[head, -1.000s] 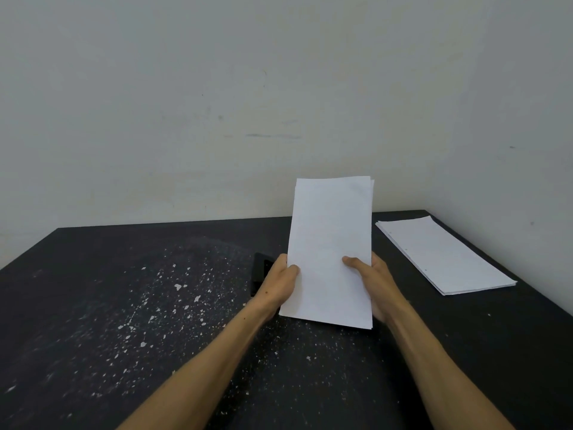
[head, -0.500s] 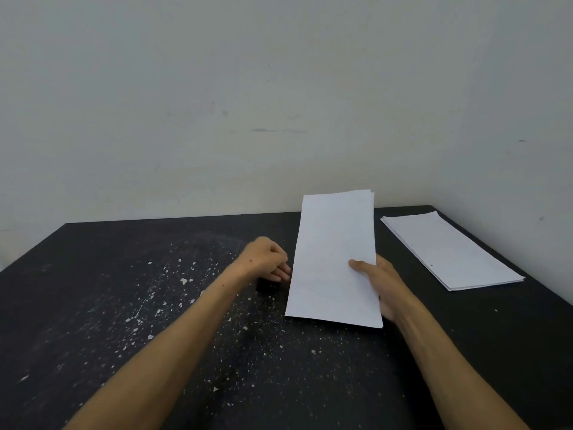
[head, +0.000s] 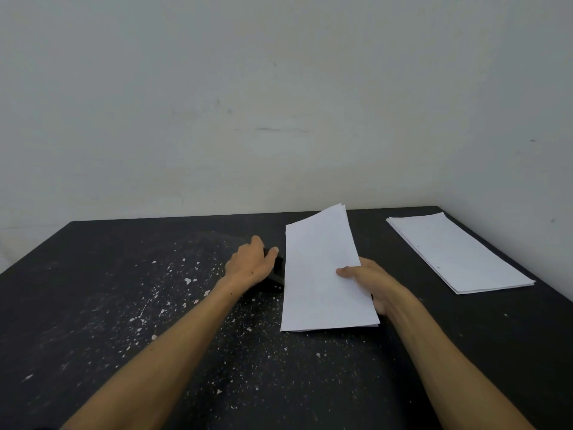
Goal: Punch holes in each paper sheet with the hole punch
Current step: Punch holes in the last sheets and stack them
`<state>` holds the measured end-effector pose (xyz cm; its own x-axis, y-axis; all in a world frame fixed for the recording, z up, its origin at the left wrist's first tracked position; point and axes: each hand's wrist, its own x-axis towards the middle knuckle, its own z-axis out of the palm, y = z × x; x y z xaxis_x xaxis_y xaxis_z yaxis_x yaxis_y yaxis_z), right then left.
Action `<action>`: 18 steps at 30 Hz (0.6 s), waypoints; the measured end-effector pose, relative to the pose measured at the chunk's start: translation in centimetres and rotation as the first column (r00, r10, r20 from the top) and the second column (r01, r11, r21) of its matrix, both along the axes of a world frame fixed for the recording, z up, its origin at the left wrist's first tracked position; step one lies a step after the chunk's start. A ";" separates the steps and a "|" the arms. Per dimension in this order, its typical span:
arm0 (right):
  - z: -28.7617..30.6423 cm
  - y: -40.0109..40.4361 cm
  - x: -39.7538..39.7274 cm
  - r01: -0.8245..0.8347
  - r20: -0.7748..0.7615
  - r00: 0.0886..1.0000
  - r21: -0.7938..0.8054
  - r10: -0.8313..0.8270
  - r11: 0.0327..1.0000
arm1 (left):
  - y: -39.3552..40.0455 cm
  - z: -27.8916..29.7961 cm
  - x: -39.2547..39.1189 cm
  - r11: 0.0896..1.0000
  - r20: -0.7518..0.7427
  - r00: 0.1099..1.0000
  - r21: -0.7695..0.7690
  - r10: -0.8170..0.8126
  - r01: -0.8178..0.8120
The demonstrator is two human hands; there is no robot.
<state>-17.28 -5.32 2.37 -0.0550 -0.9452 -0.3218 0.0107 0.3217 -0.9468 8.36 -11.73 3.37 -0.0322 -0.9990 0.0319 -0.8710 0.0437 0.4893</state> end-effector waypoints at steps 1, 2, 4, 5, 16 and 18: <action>0.1 0.0 0.1 -0.006 -0.008 1.000 0.010 0.006 1.000 | 0.0 -0.3 -0.1 1.000 0.002 1.000 0.018 -0.005 0.005; 0.2 -0.1 0.1 -0.012 -0.014 1.000 0.020 0.013 1.000 | 0.0 -0.6 -0.2 1.000 0.005 1.000 0.029 -0.011 0.011; 0.4 -0.2 0.1 -0.018 -0.019 1.000 0.034 0.018 0.999 | 0.1 -1.1 -0.4 0.999 0.010 1.000 0.047 -0.010 0.010; 0.4 -0.3 0.1 -0.017 -0.017 1.000 0.040 0.018 0.999 | 0.0 -1.3 -0.5 0.999 0.010 1.000 0.052 -0.004 0.004; 0.7 -1.0 0.2 -0.036 0.019 0.999 0.052 0.035 0.998 | -0.8 -1.8 -0.5 0.997 0.033 0.999 0.078 -0.008 0.005; 0.8 -1.2 0.5 -0.038 0.015 0.999 0.053 0.037 0.998 | -0.8 -1.9 -0.5 0.997 0.036 0.999 0.075 -0.008 0.005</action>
